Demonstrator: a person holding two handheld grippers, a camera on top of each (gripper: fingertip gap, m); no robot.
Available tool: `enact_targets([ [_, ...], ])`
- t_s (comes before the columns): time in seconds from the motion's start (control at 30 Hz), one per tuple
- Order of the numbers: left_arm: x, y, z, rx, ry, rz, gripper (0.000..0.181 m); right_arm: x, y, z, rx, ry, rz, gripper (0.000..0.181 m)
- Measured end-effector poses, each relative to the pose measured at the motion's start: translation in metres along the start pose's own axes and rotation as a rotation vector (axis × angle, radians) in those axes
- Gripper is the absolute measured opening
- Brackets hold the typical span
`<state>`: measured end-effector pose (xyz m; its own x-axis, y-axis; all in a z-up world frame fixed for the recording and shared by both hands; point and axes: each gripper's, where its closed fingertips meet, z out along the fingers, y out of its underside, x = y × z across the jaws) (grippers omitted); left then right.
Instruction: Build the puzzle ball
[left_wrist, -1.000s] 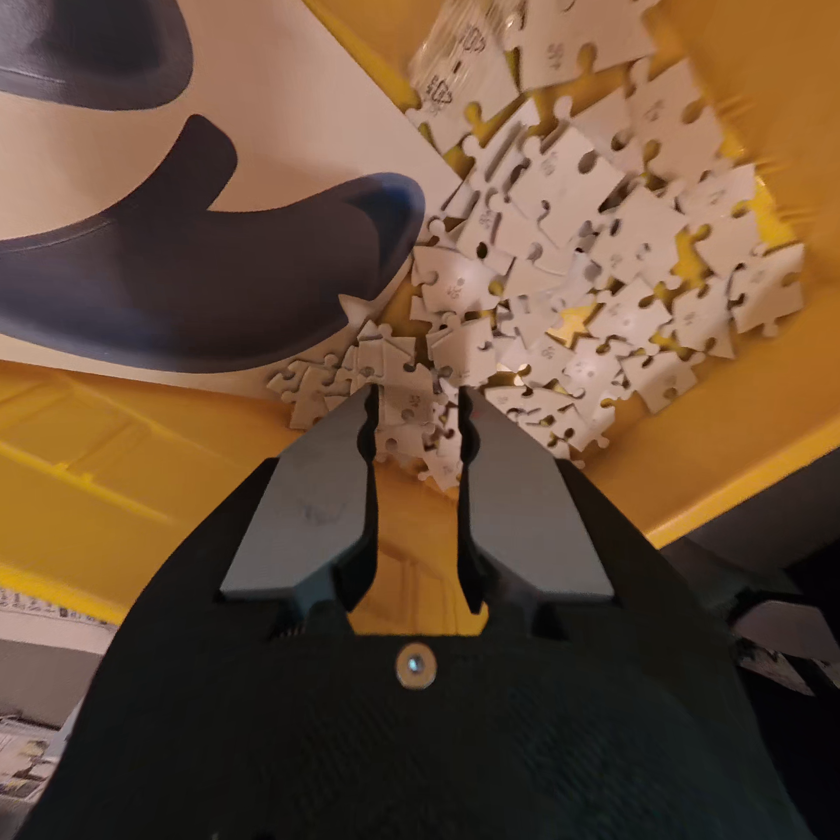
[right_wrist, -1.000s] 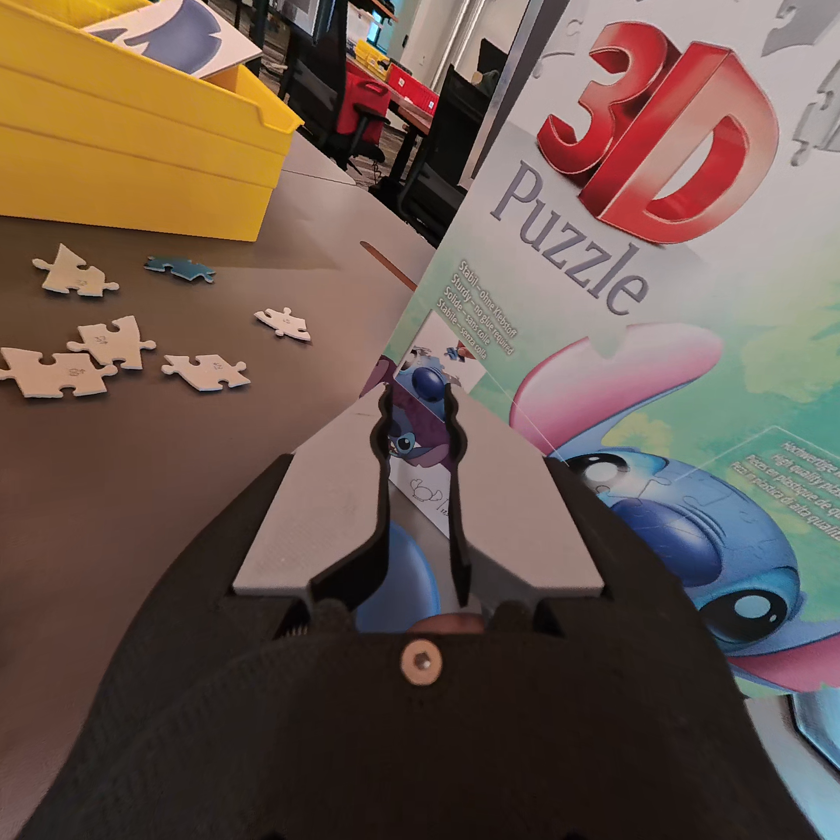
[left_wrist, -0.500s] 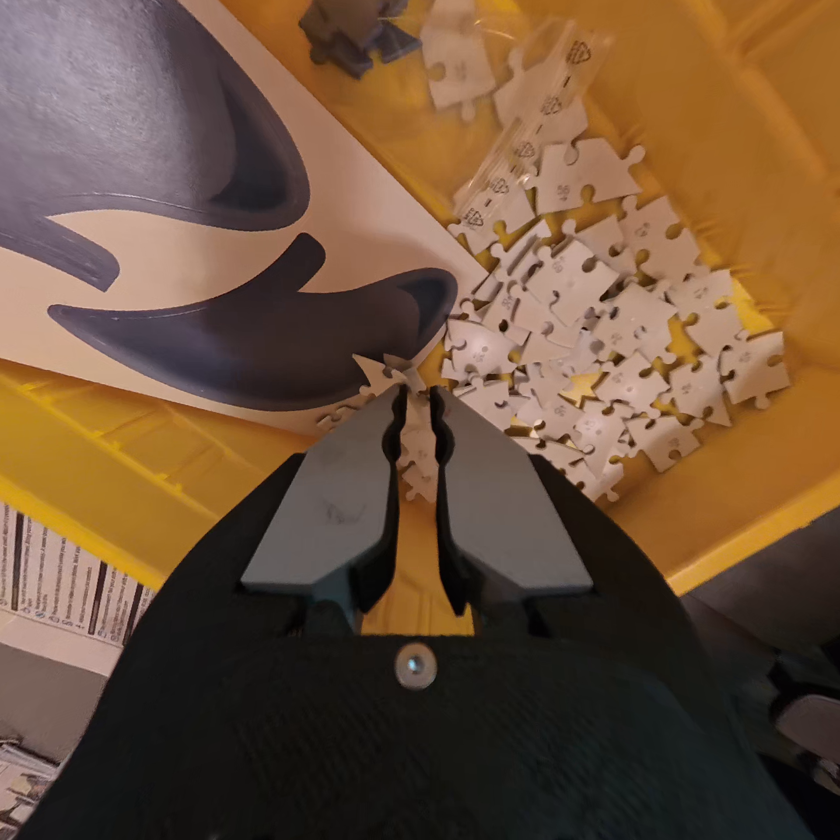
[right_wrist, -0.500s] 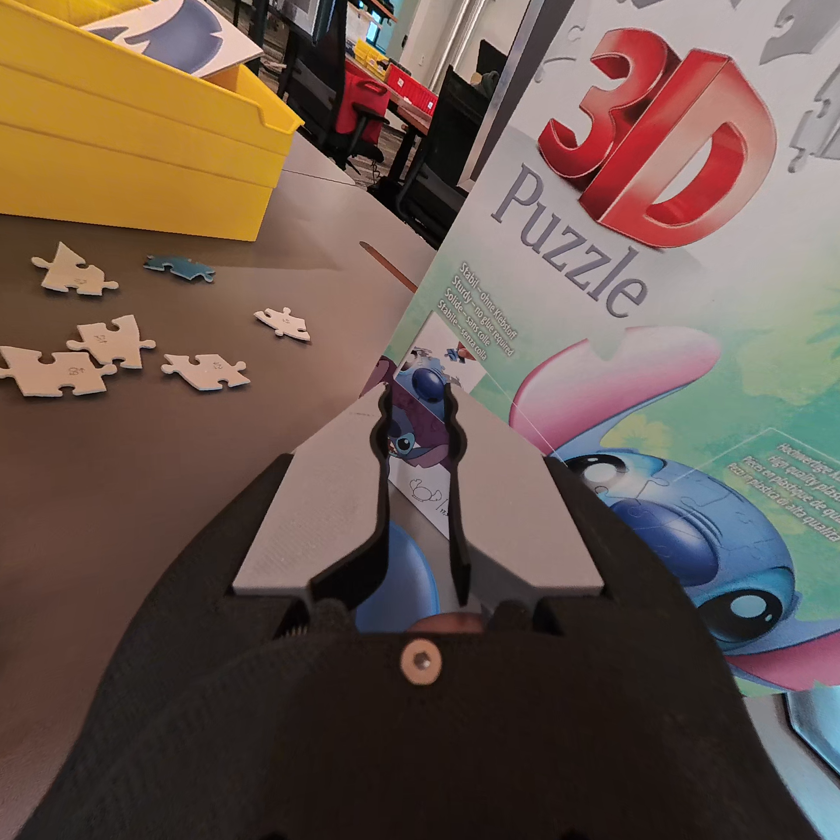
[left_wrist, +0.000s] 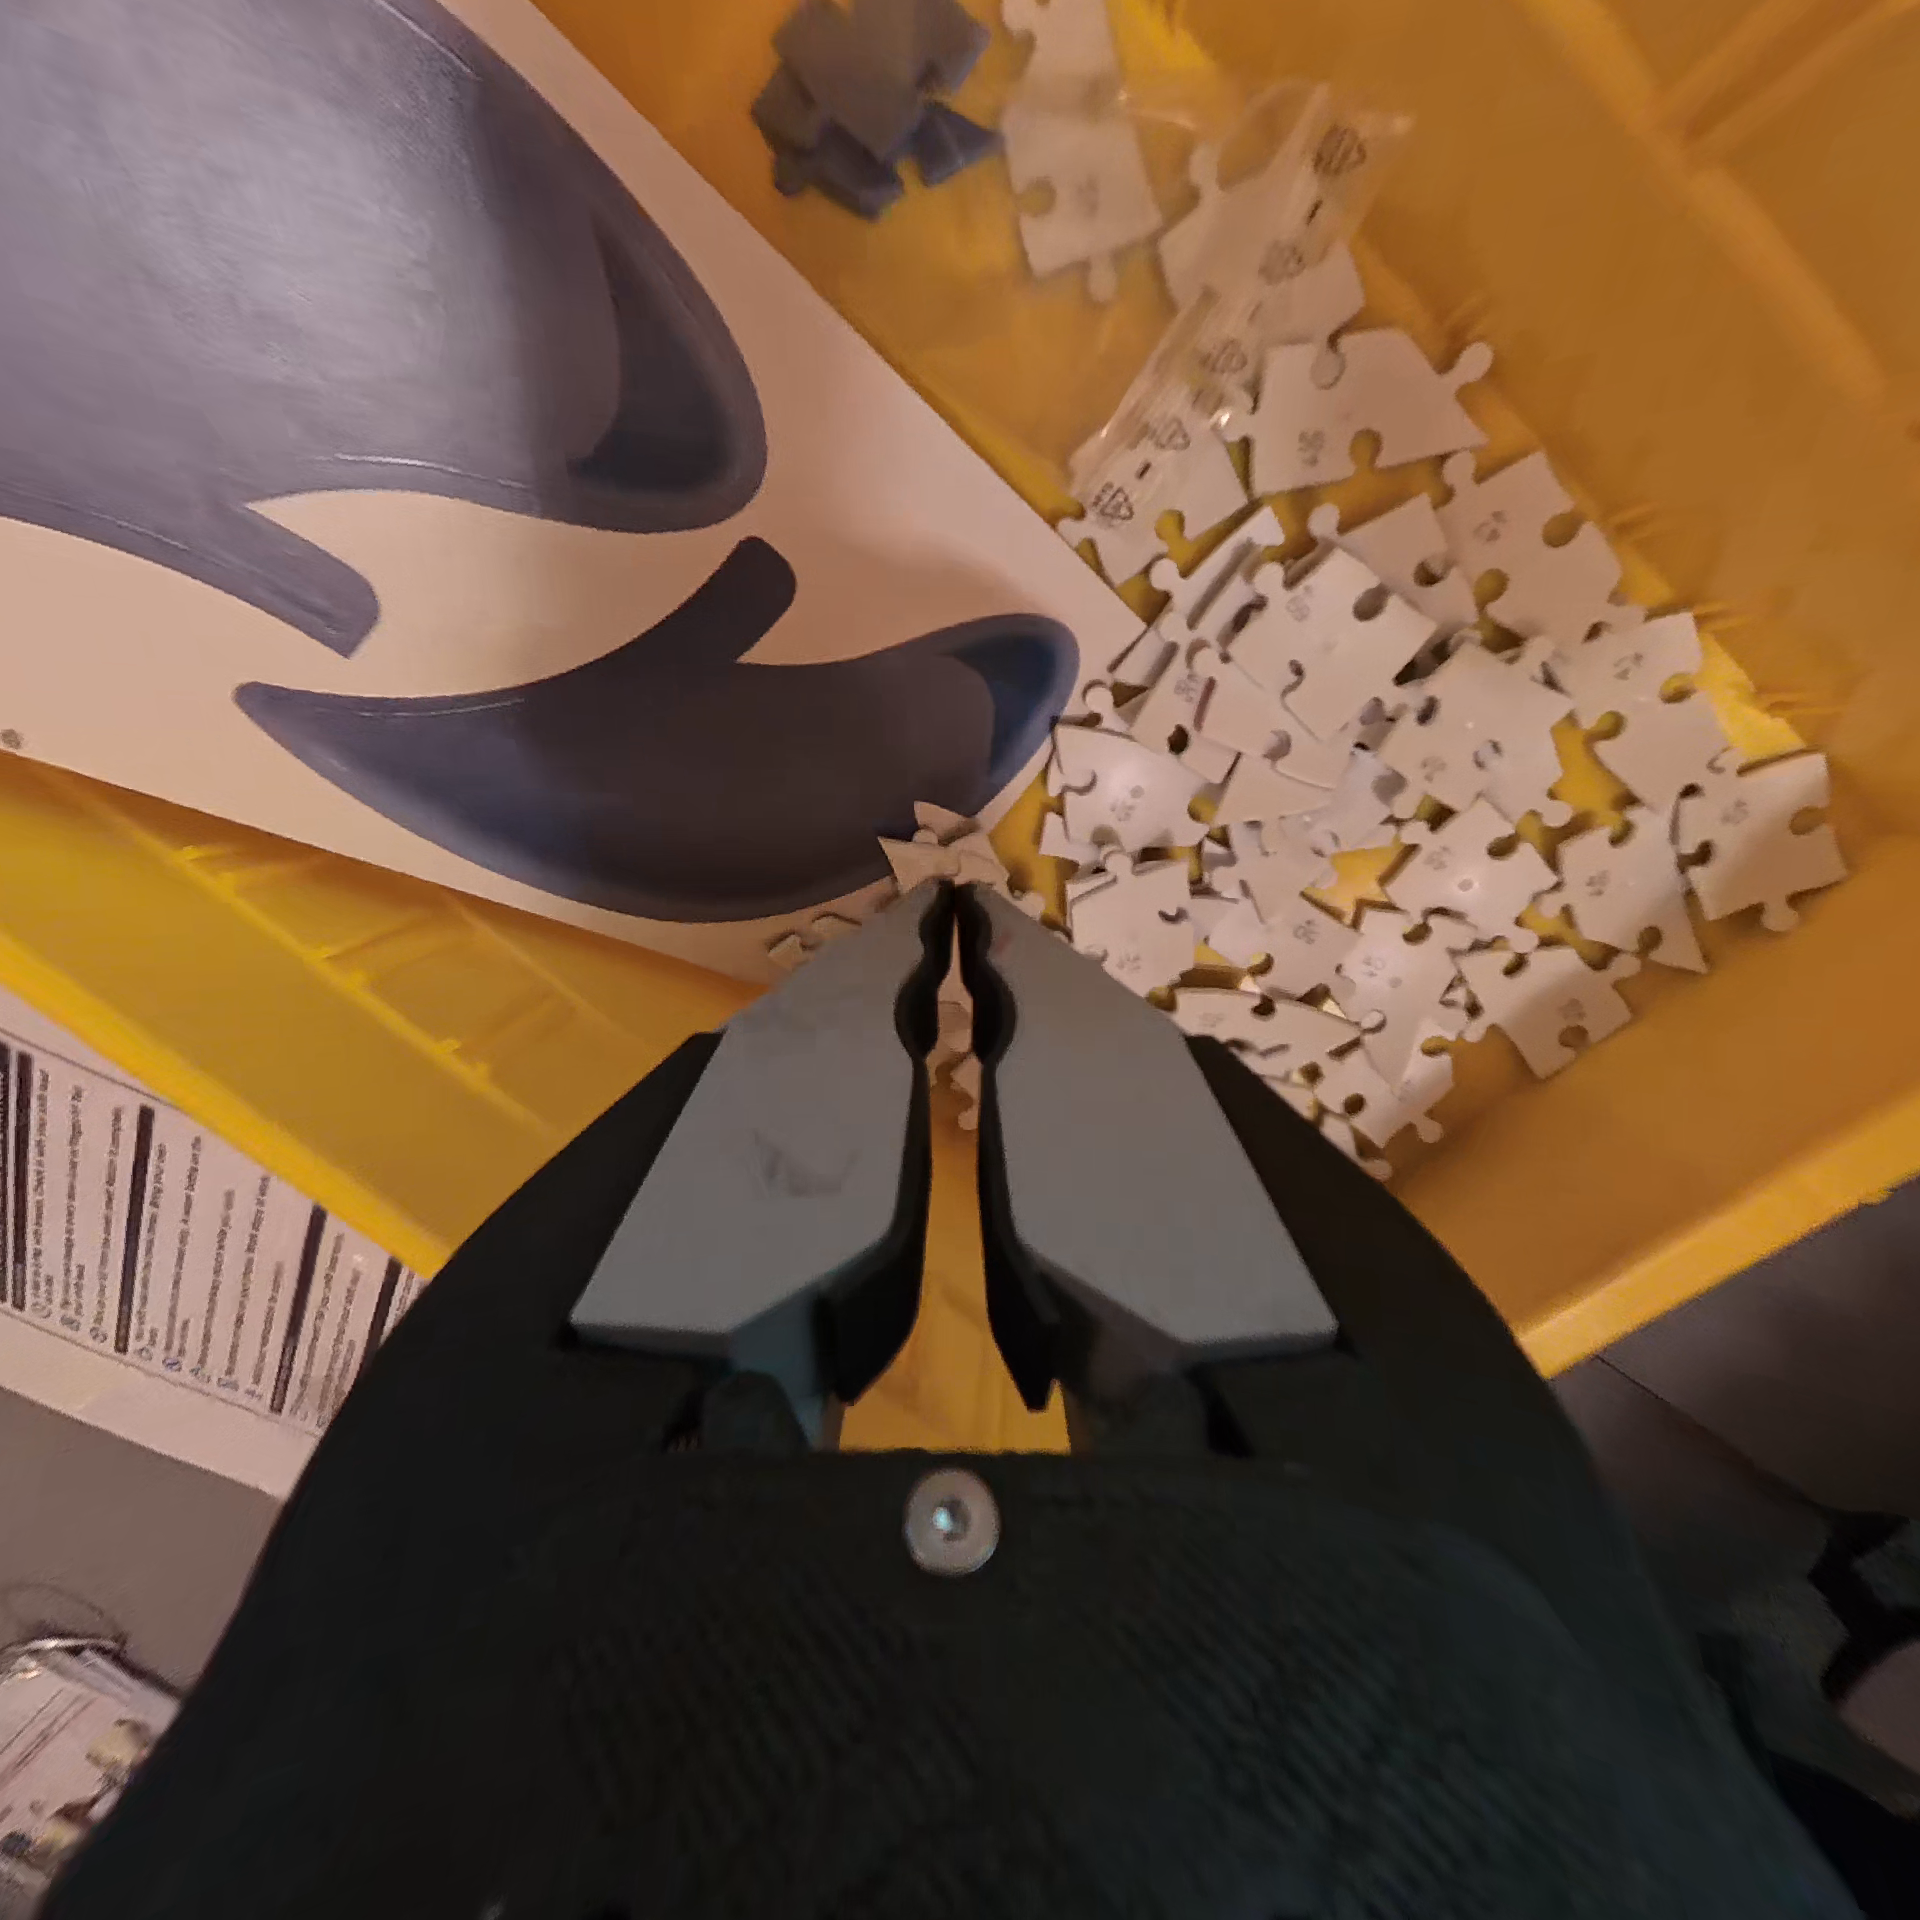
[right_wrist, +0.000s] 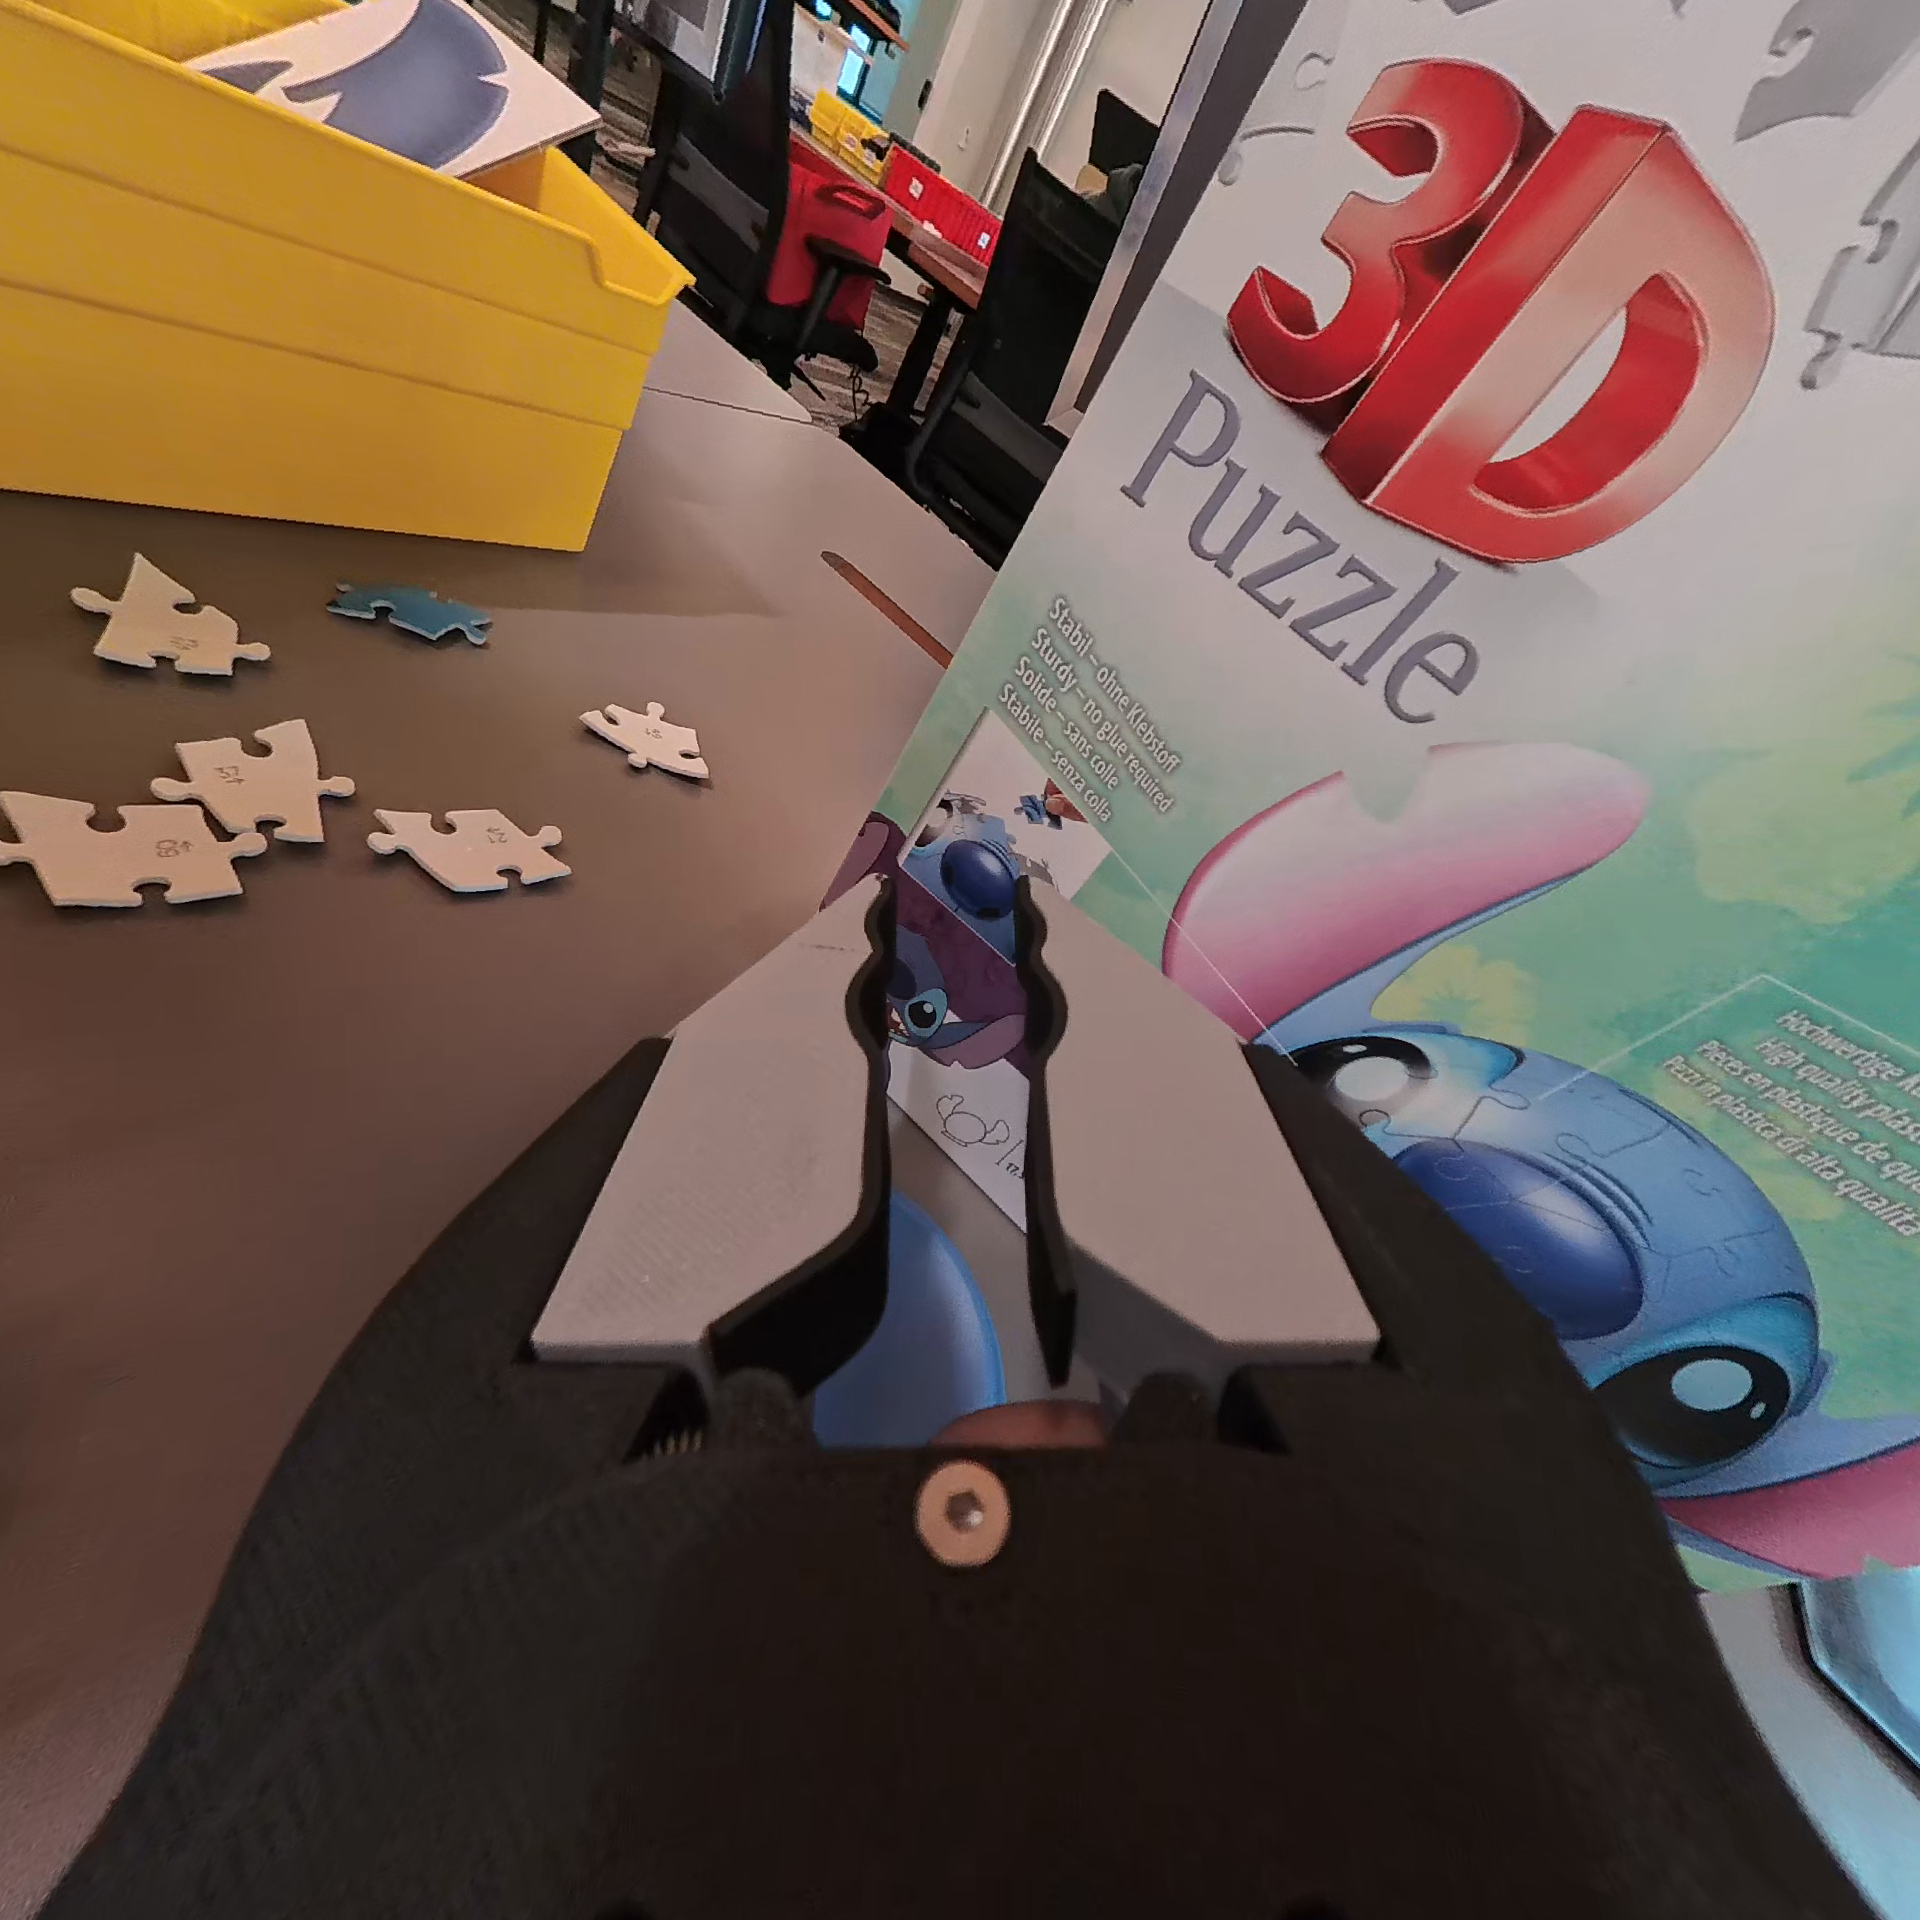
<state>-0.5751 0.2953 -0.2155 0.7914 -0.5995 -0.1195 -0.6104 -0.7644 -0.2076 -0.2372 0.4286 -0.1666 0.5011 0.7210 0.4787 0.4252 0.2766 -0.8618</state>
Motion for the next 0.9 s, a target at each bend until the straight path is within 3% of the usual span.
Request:
enact_targets([
  [0.2,-0.002,0.011,0.014,-0.098,-0.04,0.013,0.0,-0.001,0.0,0.0,0.001,-0.003,0.001,0.019],
  [0.3,0.01,0.014,0.021,-0.128,0.032,-0.003,0.0,-0.001,0.0,0.0,0.0,-0.005,0.002,0.019],
  [0.57,0.02,0.012,0.021,-0.112,0.033,0.044,0.0,-0.001,0.002,0.001,-0.008,-0.003,-0.003,0.018],
  [0.67,0.044,0.011,0.024,-0.114,0.191,0.036,0.0,-0.001,0.002,0.001,-0.008,-0.003,-0.004,0.018],
  [0.9,0.044,0.01,0.025,-0.115,0.188,0.036,0.0,-0.002,0.002,0.001,-0.005,-0.011,-0.001,0.019],
])
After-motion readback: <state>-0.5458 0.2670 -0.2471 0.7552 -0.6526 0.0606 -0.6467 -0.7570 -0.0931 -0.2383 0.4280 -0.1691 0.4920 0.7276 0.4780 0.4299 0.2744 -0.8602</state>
